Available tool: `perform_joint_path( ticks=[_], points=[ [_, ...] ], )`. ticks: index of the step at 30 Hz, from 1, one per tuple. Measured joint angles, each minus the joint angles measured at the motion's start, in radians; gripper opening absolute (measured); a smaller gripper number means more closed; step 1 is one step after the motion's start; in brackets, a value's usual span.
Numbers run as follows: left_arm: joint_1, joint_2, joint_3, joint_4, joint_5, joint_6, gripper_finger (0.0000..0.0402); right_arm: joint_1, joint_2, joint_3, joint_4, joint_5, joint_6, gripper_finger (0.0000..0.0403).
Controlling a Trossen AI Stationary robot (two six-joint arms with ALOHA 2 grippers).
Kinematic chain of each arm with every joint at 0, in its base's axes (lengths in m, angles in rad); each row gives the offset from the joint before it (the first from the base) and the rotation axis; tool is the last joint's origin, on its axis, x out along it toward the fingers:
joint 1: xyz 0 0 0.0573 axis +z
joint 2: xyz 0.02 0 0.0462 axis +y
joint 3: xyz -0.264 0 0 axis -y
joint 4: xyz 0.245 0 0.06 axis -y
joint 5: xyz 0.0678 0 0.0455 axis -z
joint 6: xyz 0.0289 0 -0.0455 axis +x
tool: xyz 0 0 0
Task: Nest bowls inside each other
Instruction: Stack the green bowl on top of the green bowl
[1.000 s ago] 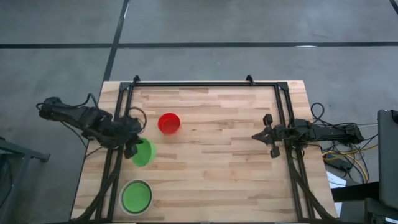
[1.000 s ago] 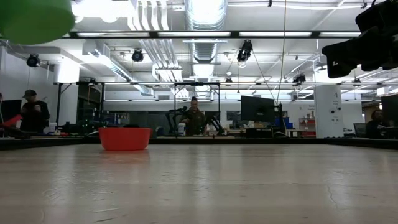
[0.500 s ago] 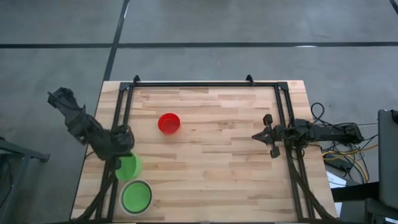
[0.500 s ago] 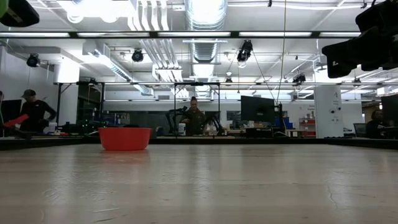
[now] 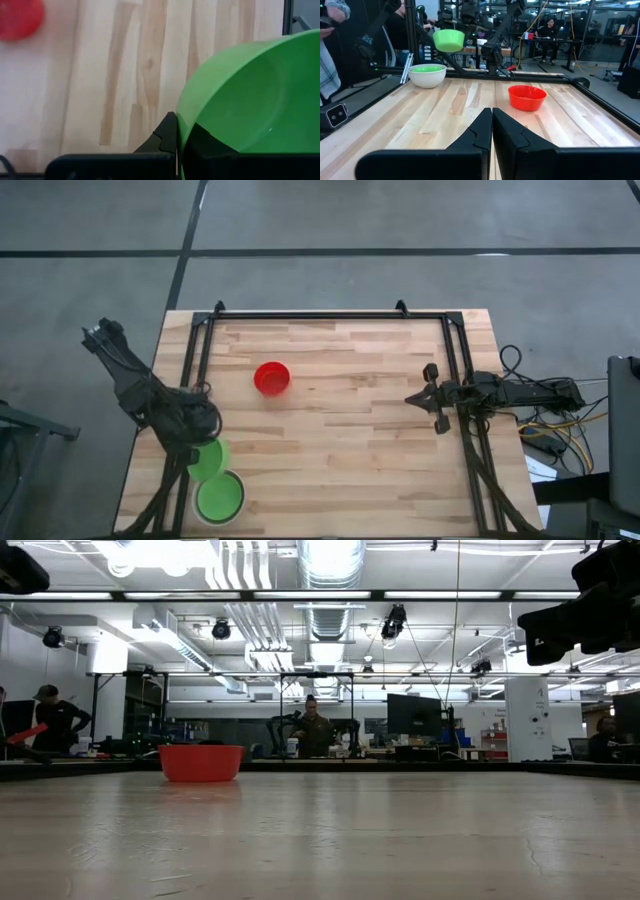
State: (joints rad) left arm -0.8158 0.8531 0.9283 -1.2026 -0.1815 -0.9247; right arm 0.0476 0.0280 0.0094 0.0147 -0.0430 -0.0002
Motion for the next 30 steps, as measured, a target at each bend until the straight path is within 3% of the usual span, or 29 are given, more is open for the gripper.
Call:
perform_joint_path(
  ticks=[11,30],
  points=[
    [-0.025,0.008,-0.109,0.117,0.122,-0.043,0.0005,0.0,0.0,0.0,0.0,0.0,0.0,0.0009],
    [-0.103,0.113,-0.143,0.254,0.137,-0.169,0.0005,0.0,0.0,0.0,0.0,0.0,0.0,0.0009]
  ],
)
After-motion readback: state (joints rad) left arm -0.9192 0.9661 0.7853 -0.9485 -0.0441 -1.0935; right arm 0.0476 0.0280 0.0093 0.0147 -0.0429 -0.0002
